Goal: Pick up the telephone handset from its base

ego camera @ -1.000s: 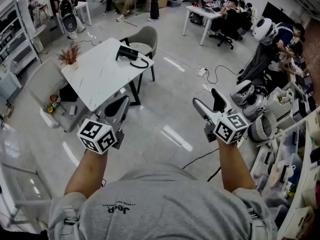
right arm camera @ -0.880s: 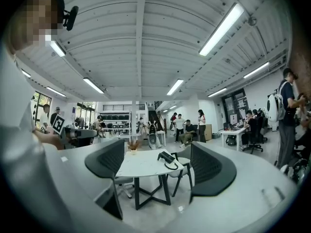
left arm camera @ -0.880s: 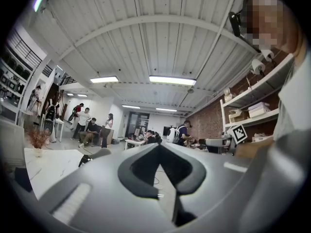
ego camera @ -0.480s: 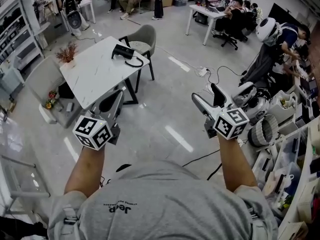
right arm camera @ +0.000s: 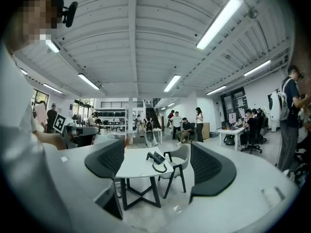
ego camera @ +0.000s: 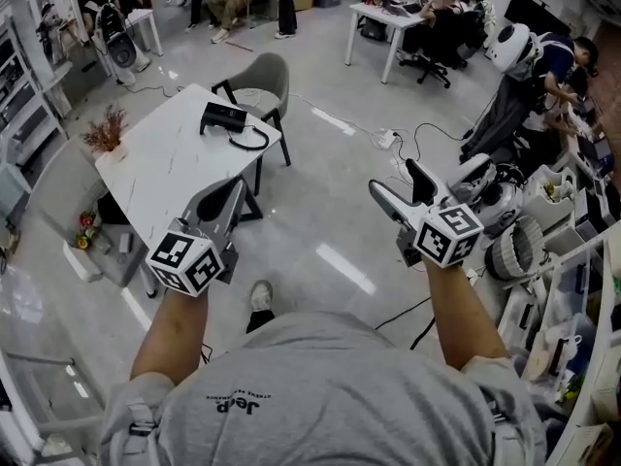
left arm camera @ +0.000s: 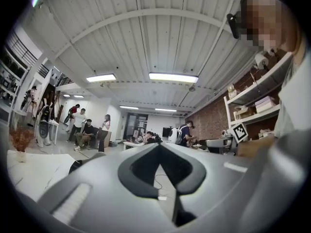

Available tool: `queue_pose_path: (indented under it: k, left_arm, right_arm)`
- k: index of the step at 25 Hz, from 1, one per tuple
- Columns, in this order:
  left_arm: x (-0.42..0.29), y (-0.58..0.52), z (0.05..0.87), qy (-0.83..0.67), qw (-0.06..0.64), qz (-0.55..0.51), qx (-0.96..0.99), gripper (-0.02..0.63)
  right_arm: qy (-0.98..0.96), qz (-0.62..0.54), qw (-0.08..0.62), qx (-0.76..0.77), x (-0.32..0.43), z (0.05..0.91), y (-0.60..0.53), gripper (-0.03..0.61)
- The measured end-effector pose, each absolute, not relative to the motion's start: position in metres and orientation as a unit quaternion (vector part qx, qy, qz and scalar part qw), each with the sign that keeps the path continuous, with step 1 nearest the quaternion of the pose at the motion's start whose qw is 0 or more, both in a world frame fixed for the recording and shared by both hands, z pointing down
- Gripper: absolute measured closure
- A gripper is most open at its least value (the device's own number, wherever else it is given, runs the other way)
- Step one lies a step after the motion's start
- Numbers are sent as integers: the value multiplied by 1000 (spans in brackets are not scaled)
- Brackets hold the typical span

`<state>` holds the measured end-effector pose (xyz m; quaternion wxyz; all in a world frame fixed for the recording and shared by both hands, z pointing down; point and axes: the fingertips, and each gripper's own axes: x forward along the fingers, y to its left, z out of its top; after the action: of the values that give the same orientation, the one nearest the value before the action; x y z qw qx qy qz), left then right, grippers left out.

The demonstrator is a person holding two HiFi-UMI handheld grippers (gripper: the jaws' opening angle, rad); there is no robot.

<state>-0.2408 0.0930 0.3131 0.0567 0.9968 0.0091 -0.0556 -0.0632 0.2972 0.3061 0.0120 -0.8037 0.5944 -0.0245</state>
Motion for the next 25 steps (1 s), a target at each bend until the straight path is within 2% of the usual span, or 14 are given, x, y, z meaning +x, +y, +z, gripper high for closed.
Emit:
queue_pose_path:
  k: [13,25]
  left_arm:
    - [-68,-133,303,98,59,-45,992,560]
    - [41,-211,325,94,75,-26,992,560]
  right_arm:
    - [526,-23,22,-850,77,284,87,178]
    - [516,-43,29,-855,191,304,26,178]
